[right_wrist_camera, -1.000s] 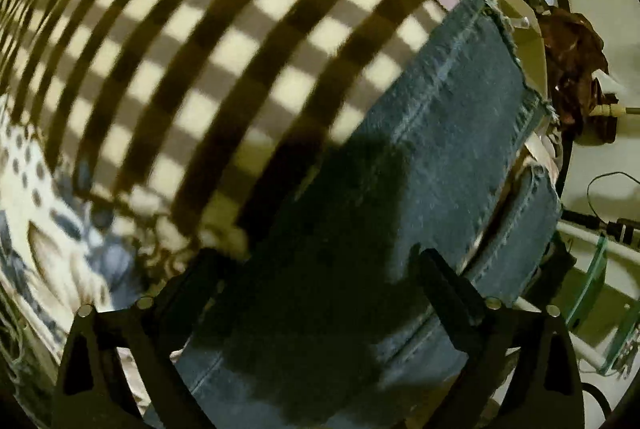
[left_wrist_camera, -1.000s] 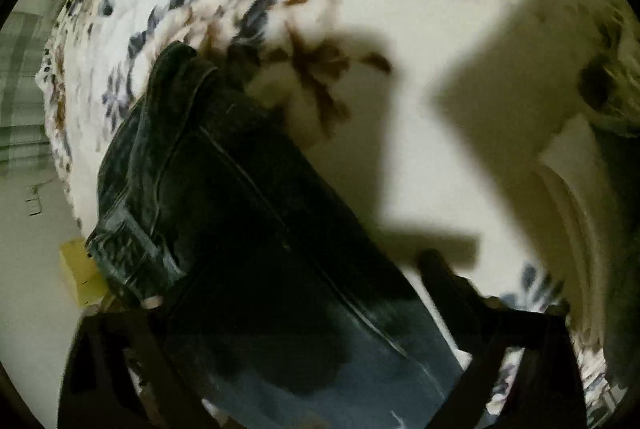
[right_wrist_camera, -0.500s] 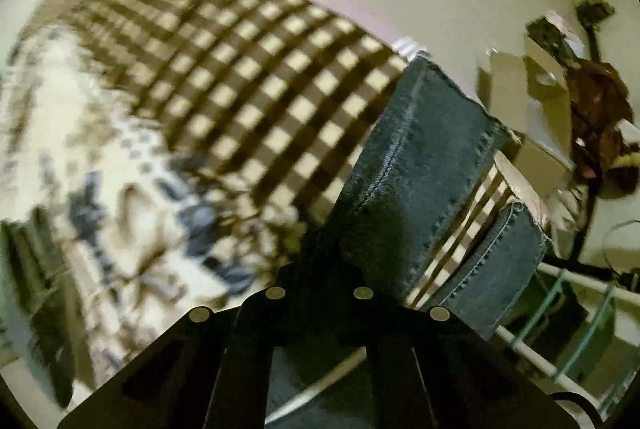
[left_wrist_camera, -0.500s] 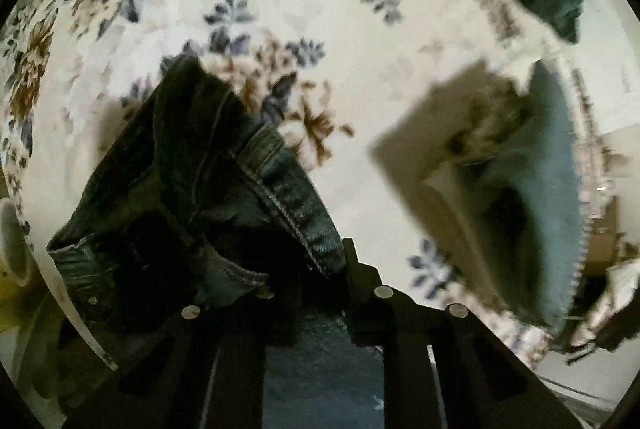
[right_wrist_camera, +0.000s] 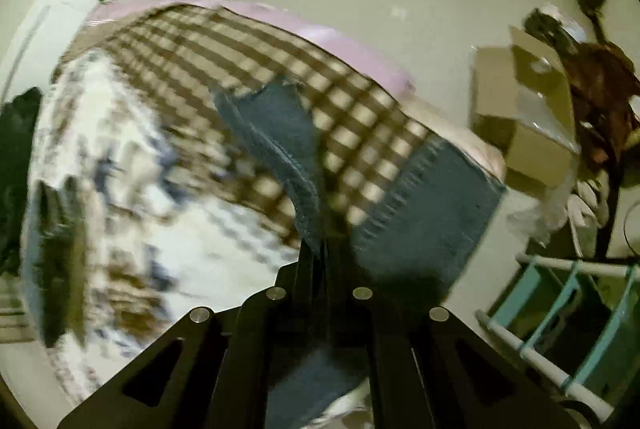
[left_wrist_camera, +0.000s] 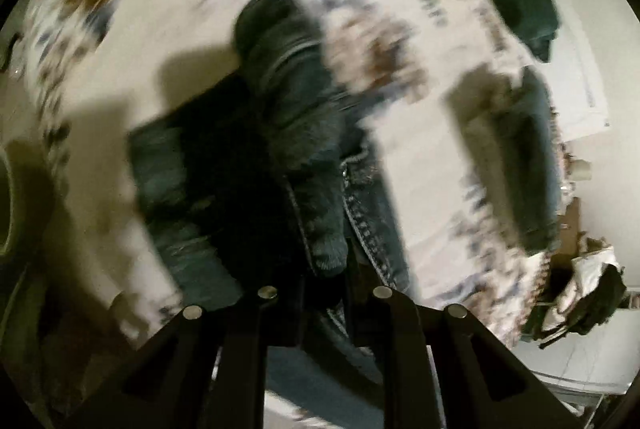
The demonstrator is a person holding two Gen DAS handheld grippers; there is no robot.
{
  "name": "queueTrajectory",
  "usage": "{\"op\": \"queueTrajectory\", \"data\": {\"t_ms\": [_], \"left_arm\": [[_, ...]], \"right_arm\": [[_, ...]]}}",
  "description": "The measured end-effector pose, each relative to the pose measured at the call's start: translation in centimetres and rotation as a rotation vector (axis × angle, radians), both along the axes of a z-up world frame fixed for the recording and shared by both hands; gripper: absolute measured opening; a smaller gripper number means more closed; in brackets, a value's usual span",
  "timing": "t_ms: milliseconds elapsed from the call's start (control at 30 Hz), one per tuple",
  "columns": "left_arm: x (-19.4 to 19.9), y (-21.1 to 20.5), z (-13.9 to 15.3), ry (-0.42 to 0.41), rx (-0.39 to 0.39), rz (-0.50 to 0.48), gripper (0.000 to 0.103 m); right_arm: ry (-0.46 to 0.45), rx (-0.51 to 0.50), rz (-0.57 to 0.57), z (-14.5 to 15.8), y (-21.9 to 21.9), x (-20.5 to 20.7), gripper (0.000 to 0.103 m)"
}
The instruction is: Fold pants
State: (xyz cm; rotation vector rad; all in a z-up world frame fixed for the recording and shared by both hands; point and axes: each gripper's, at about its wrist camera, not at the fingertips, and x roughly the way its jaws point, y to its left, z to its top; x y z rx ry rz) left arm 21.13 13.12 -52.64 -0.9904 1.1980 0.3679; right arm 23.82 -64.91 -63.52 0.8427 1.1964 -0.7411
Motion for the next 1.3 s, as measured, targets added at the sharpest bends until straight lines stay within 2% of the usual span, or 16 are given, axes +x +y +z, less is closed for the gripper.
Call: {"op": "queueTrajectory", "data": {"t_ms": [167,333,400,467,533,600,633,667,833,1033,1100,1167,1200,1233,1267,1300], "left_arm": [[-3.9,0.2,-4.7,0.1,-0.02,0.024,0.012],[-5.1,0.1,-5.9,0.142,-0.02,-0.021,0.016],[-4.8,-0.2,-4.8,0.162,-0.001,-0.039,0.018],[-4.7,-0.7,-3.1,0.168,0.031,-0.069,0.022],[-4.8,-0.9,-1.6,0.172,0.065,-0.072,0.031],[-5.4,-0.8,0.0,0.164,0.113,-0.076,0.042],[-5.6,-0.9,0.6,0.157,0.135,-0.08,0.059],[-5.6,-0.9,1.2,0.141,0.158,-0.085,0.068],[-3.1,-3.0,2.7,0.091,0.25,-0.157,0.07],[0.9,-7.9,2.0,0.049,0.262,-0.264,0.07],[2.4,-10.3,1.7,0.027,0.27,-0.313,0.07],[3.7,-13.0,1.5,0.009,0.293,-0.369,0.07],[4.4,-14.3,1.4,0.001,0.3,-0.398,0.07],[4.9,-15.4,1.3,-0.01,0.303,-0.422,0.07],[5.5,-16.7,1.2,-0.017,0.311,-0.449,0.07],[6.0,-17.8,1.2,-0.021,0.318,-0.474,0.07]], "right_arm": [[0.055,0.003,-0.045,-4.6,0.0,-5.6,0.004],[0.1,0.066,-0.073,-7.9,-0.4,-9.0,0.005],[0.123,0.112,-0.118,-9.2,-1.1,-10.7,0.016],[0.123,0.168,-0.155,-9.9,-1.8,-12.4,0.056],[0.097,0.167,-0.18,-9.0,-2.6,-14.0,0.064],[0.069,0.152,-0.209,-7.9,-3.7,-15.0,0.064],[0.049,0.145,-0.225,-7.4,-4.3,-15.3,0.064],[0.031,0.133,-0.245,-7.0,-5.2,-15.5,0.064],[-0.002,0.088,-0.242,-6.8,-9.3,-13.1,0.064],[0.053,-0.067,-0.069,-7.6,-13.2,-6.9,0.064],[0.072,-0.052,0.001,-8.9,-14.5,-4.8,0.064],[0.108,0.014,0.045,-11.1,-15.5,-3.2,0.063],[0.107,0.04,0.051,-11.9,-15.8,-2.8,0.059],[0.102,0.008,0.063,-11.7,-15.8,-2.4,0.045],[0.096,-0.025,0.086,-11.3,-15.7,-1.9,0.01],[0.112,-0.076,0.116,-10.5,-15.5,-1.2,0.008]]}}
